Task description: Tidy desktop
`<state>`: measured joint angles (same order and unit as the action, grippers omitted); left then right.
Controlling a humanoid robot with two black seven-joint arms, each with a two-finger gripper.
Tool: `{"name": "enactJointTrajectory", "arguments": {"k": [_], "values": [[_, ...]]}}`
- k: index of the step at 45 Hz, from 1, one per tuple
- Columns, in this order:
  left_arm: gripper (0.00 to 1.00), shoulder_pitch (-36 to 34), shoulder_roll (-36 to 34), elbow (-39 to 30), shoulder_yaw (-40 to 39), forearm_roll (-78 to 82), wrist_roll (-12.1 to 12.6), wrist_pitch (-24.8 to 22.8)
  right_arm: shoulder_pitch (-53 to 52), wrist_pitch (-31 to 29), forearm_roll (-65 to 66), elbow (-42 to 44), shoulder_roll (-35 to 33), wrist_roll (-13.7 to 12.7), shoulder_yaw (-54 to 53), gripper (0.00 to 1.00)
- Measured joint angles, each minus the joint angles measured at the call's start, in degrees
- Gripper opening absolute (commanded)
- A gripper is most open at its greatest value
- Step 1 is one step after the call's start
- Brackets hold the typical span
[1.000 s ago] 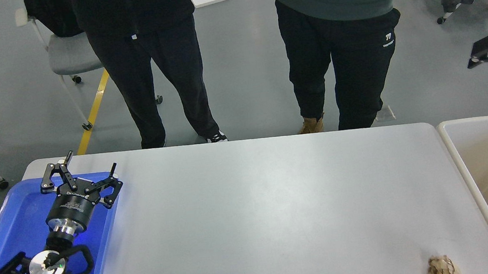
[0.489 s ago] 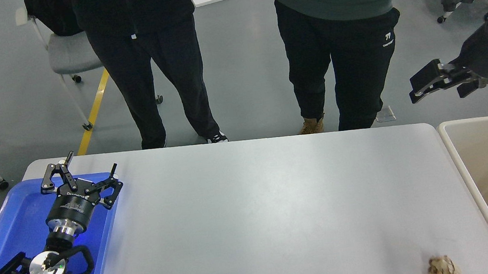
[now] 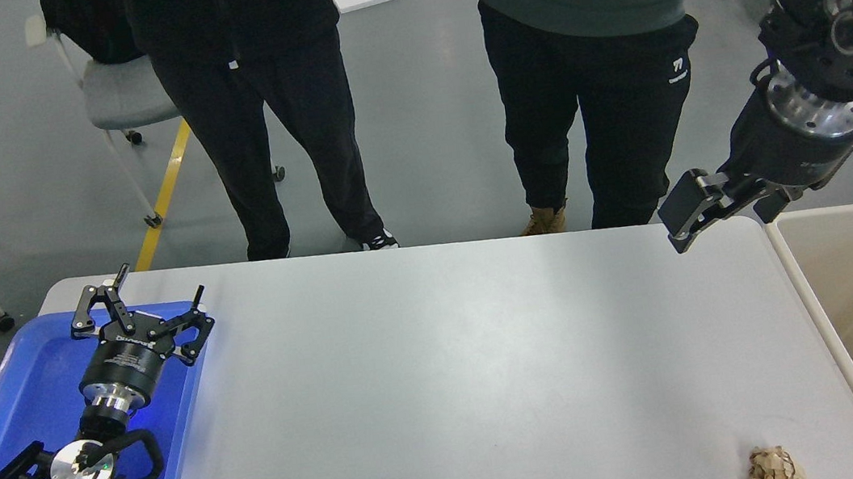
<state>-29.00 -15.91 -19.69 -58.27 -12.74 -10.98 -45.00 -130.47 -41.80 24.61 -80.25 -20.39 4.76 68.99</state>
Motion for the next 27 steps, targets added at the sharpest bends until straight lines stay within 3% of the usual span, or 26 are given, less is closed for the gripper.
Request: {"name": "enactJointTrajectory", "arguments": {"k": [12, 27], "values": [[1.0, 0.0, 0.0, 0.0, 0.0, 0.0, 0.0, 0.0, -0.22, -0.04, -3.56, -1.87, 5.61, -0.18, 4.11, 1.0], [1.0, 0.0, 0.0, 0.0, 0.0, 0.0, 0.0, 0.0, 0.84, -0.1, -5.55, -3.17, 7.24, -0.33, 8.06, 1.0]]}}
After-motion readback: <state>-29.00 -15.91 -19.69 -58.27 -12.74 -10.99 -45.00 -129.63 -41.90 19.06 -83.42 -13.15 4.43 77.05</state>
